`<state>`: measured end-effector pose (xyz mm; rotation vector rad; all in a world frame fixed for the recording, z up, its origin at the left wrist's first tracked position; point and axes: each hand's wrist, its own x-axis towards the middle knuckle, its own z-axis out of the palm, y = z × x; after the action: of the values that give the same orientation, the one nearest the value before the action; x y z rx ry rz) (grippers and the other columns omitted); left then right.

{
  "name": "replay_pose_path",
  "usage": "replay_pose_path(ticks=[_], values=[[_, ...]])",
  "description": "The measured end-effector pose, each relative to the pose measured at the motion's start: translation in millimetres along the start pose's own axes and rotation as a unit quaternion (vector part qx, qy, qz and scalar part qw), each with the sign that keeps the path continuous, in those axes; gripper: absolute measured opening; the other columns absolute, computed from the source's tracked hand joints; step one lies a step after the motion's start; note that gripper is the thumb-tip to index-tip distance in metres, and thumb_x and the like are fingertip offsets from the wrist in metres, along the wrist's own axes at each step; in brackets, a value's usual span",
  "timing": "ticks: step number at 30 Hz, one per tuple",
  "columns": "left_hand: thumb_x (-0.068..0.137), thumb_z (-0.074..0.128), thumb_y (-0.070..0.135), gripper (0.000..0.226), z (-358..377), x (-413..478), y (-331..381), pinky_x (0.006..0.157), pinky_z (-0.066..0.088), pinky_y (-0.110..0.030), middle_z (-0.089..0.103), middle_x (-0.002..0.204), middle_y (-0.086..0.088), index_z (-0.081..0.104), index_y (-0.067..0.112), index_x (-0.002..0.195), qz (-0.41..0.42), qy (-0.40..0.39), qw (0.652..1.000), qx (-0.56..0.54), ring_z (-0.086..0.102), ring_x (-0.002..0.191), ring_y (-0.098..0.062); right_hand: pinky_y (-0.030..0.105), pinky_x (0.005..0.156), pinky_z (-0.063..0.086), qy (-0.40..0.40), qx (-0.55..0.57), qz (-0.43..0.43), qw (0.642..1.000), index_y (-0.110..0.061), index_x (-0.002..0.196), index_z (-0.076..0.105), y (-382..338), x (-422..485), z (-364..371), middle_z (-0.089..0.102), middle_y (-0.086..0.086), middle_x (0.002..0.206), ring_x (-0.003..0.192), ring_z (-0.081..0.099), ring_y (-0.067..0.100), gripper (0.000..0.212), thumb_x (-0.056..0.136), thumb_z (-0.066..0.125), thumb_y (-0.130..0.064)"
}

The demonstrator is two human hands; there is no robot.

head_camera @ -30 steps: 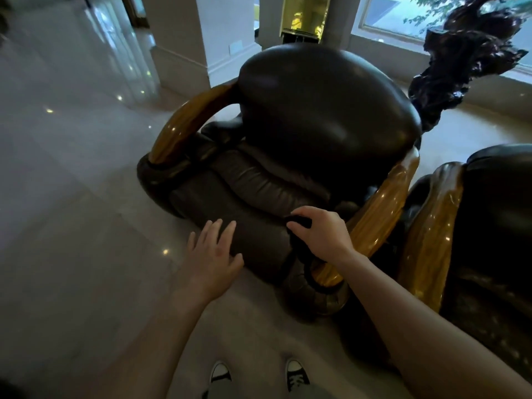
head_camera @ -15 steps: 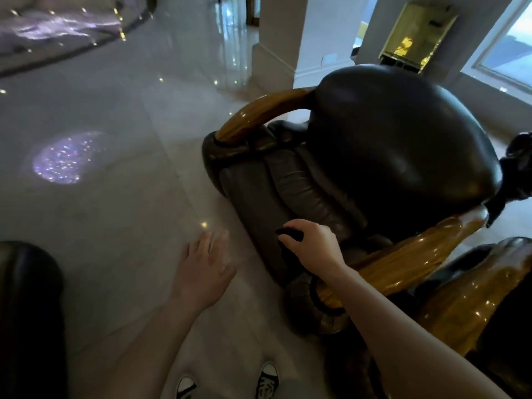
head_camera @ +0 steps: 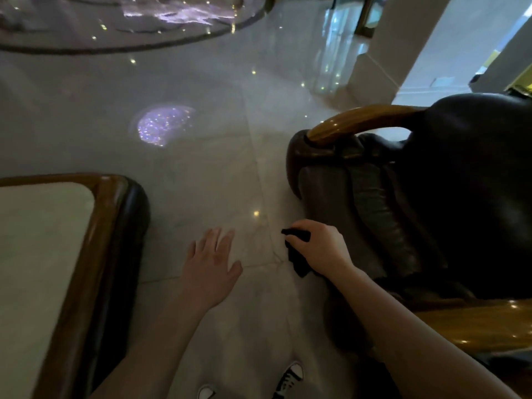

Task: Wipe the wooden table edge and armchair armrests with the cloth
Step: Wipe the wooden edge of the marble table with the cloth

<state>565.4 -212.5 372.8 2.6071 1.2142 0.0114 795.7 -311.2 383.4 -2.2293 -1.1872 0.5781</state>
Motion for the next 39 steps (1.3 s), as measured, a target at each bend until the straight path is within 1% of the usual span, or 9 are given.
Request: replay_pose_path(ticks=[2,5,9,15,21,25,28,33,39], values=[[0.083,0.019,0.057,0.079,-8.9,-18.4,-30.4,0.114,0.022,-0.045,0.031,0.156,-0.011,0.029,0.019,0.152,-0.019,0.006,1.0,0.001,0.03,0.142,-0.029,0.019,0.065,0.051,-0.017,0.001,-0.016,1.0,-0.035,0.111,0.07,-27.6,0.8,23.2,0.067,-0.015,0.09,0.079,0.062,-0.001,0.022,0.089,0.068,-0.042],[0.081,0.02,0.055,0.08,-17.8,-45.4,-76.9,0.115,0.02,-0.048,0.035,0.153,-0.013,0.032,0.017,0.15,-0.042,0.016,0.999,-0.006,0.031,0.142,-0.031,0.027,0.072,0.056,-0.045,-0.008,-0.039,0.998,-0.037,0.11,0.07,-70.6,-0.4,58.8,0.069,-0.015,0.091,0.083,0.066,0.006,0.022,0.089,0.067,-0.043],[0.085,0.026,0.052,0.074,-21.7,-77.3,-133.6,0.119,0.012,-0.049,0.025,0.158,-0.007,0.021,0.022,0.153,-0.093,0.006,0.996,-0.005,0.017,0.148,-0.026,0.02,0.067,0.052,-0.075,0.003,-0.072,0.995,-0.039,0.106,0.07,-122.0,-7.5,103.8,0.063,-0.023,0.081,0.078,0.064,-0.001,0.017,0.089,0.068,-0.042],[0.091,0.039,0.05,0.073,-21.1,-113.5,-197.1,0.119,0.017,-0.053,0.024,0.16,-0.012,0.022,0.019,0.154,-0.139,0.021,0.99,-0.02,0.016,0.15,-0.03,0.011,0.057,0.044,-0.13,0.0,-0.105,0.986,-0.046,0.093,0.066,-178.9,-15.7,152.5,0.065,-0.026,0.074,0.067,0.061,-0.01,0.005,0.09,0.066,-0.042],[0.091,0.036,0.056,0.074,-9.4,-135.1,-247.8,0.119,0.014,-0.048,0.021,0.162,-0.009,0.015,0.025,0.155,-0.212,0.036,0.976,-0.037,0.015,0.15,-0.029,0.006,0.05,0.042,-0.205,0.015,-0.143,0.968,-0.034,0.088,0.069,-221.9,-0.9,193.0,0.07,-0.016,0.069,0.064,0.064,-0.009,0.006,0.094,0.066,-0.033],[0.095,0.033,0.057,0.071,-3.7,-138.8,-269.6,0.12,0.007,-0.047,0.014,0.164,-0.005,0.01,0.027,0.156,-0.269,0.048,0.961,-0.047,0.009,0.151,-0.024,0.027,0.066,0.058,-0.254,0.019,-0.163,0.953,-0.03,0.089,0.071,-246.7,24.2,226.1,0.072,-0.008,0.075,0.065,0.068,0.002,0.006,0.093,0.067,-0.033],[0.096,0.029,0.056,0.069,-3.1,-133.7,-288.1,0.121,0.007,-0.048,0.014,0.164,-0.004,0.012,0.027,0.156,-0.313,0.058,0.946,-0.064,0.008,0.151,-0.024,0.04,0.066,0.062,-0.312,0.05,-0.182,0.931,-0.025,0.085,0.069,-265.3,49.6,255.9,0.072,-0.007,0.068,0.06,0.07,0.009,0.01,0.095,0.066,-0.025],[0.097,0.037,0.051,0.067,-2.9,-126.3,-312.6,0.121,0.012,-0.05,0.016,0.163,-0.004,0.016,0.025,0.155,-0.397,0.07,0.913,-0.061,0.009,0.151,-0.025,0.047,0.068,0.062,-0.385,0.03,-0.228,0.894,-0.031,0.08,0.066,-296.6,92.1,307.9,0.073,-0.008,0.071,0.062,0.071,0.012,0.016,0.095,0.063,-0.034],[0.095,0.034,0.053,0.067,0.2,-130.5,-343.2,0.121,0.011,-0.05,0.02,0.163,-0.006,0.02,0.025,0.154,-0.456,0.08,0.884,-0.062,0.012,0.151,-0.027,0.046,0.073,0.06,-0.435,-0.03,-0.276,0.856,-0.035,0.09,0.066,-335.2,114.6,361.9,0.072,-0.006,0.08,0.074,0.071,0.017,0.012,0.095,0.061,-0.045]])
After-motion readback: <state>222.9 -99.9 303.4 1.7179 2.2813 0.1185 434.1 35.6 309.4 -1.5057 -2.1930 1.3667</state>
